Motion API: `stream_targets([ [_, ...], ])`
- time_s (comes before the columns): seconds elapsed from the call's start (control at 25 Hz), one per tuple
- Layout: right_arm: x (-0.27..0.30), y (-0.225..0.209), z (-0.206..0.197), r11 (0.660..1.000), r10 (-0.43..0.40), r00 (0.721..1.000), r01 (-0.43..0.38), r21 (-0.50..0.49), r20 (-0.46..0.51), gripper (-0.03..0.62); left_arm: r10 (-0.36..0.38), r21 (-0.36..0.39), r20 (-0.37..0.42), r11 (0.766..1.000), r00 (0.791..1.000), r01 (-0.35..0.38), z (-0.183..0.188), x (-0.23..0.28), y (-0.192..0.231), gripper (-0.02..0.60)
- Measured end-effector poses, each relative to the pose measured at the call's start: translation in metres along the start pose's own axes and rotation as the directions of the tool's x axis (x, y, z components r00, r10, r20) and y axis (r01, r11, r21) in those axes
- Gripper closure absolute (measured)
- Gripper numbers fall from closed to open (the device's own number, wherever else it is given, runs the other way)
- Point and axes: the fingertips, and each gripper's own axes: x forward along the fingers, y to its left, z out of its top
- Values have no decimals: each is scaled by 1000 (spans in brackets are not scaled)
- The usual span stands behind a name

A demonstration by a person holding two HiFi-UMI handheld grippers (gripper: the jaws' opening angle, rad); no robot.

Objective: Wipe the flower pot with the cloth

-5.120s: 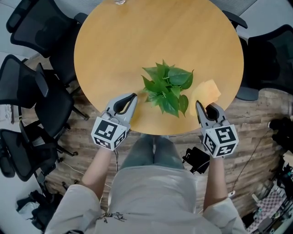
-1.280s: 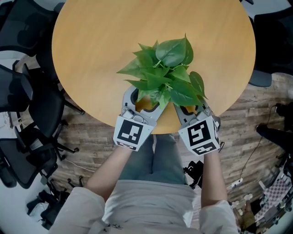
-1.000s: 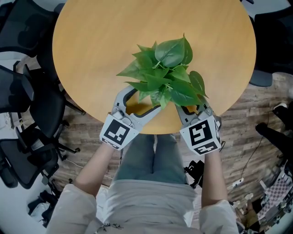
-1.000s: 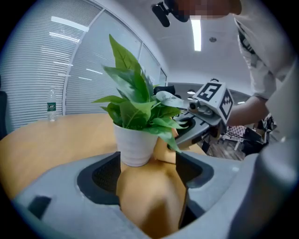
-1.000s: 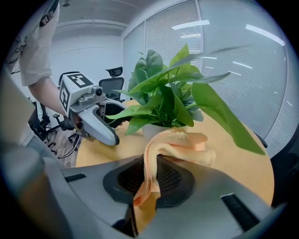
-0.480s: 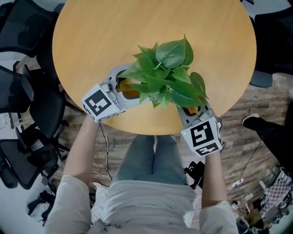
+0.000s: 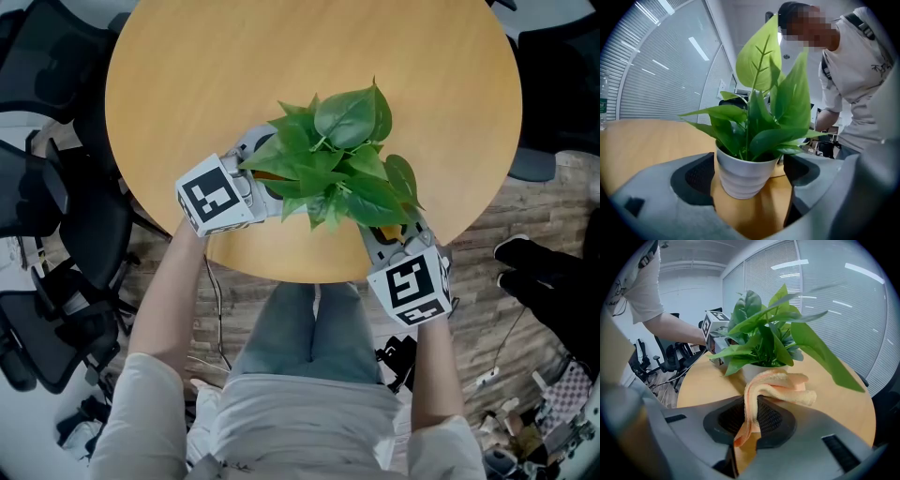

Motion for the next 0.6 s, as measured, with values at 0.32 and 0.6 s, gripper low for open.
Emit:
stream_targets([
  [0.32,-4,-3,-1,1000,-1,1000,1,17,6,544,11,-22,18,1000,1000,-11,1,1,2,134],
  [0.6,-22,-46,-6,993,-92,996,90,79,16,544,15,-14,23,1000,1000,-15,0,2,2,138],
])
